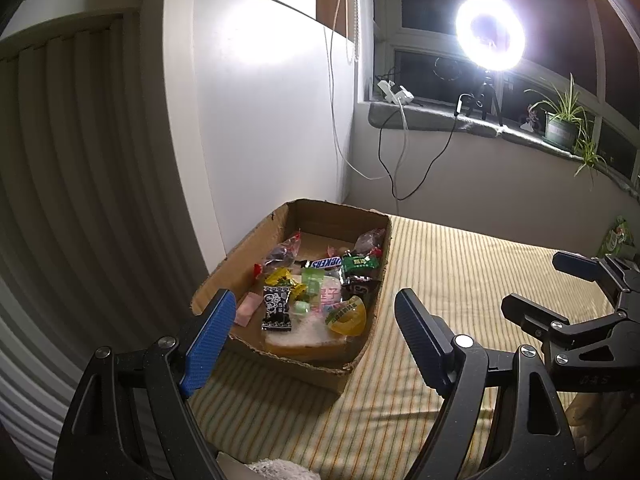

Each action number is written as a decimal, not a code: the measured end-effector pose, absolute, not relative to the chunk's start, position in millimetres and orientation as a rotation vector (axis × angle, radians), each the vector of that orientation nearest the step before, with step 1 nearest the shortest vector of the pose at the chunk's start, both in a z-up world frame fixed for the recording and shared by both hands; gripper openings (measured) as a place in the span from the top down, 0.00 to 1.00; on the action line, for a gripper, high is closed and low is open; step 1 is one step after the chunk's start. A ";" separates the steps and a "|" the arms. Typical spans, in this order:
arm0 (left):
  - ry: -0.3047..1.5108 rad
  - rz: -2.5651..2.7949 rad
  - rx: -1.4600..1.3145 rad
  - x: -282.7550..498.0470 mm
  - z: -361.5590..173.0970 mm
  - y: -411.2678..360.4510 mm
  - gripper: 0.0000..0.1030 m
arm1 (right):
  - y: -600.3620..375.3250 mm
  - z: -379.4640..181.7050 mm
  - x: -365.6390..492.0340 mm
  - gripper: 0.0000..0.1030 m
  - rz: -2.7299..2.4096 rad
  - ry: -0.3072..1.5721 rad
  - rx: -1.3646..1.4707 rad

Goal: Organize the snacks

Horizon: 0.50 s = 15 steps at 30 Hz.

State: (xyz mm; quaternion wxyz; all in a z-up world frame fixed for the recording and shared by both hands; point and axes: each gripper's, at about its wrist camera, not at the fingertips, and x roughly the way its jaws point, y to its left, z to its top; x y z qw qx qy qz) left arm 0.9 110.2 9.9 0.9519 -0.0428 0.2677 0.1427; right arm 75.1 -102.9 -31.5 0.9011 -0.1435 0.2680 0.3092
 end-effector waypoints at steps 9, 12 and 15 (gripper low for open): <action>0.526 0.285 -0.094 -7.0 15.1 107.4 0.21 | -104.2 -25.2 63.7 0.00 0.623 0.530 -0.317; 0.525 0.279 -0.091 -7.9 15.6 105.0 0.21 | -107.9 -23.4 60.4 0.00 0.614 0.526 -0.316; 0.525 0.273 -0.092 -7.4 15.6 103.6 0.21 | -111.2 -23.6 60.1 0.00 0.603 0.531 -0.308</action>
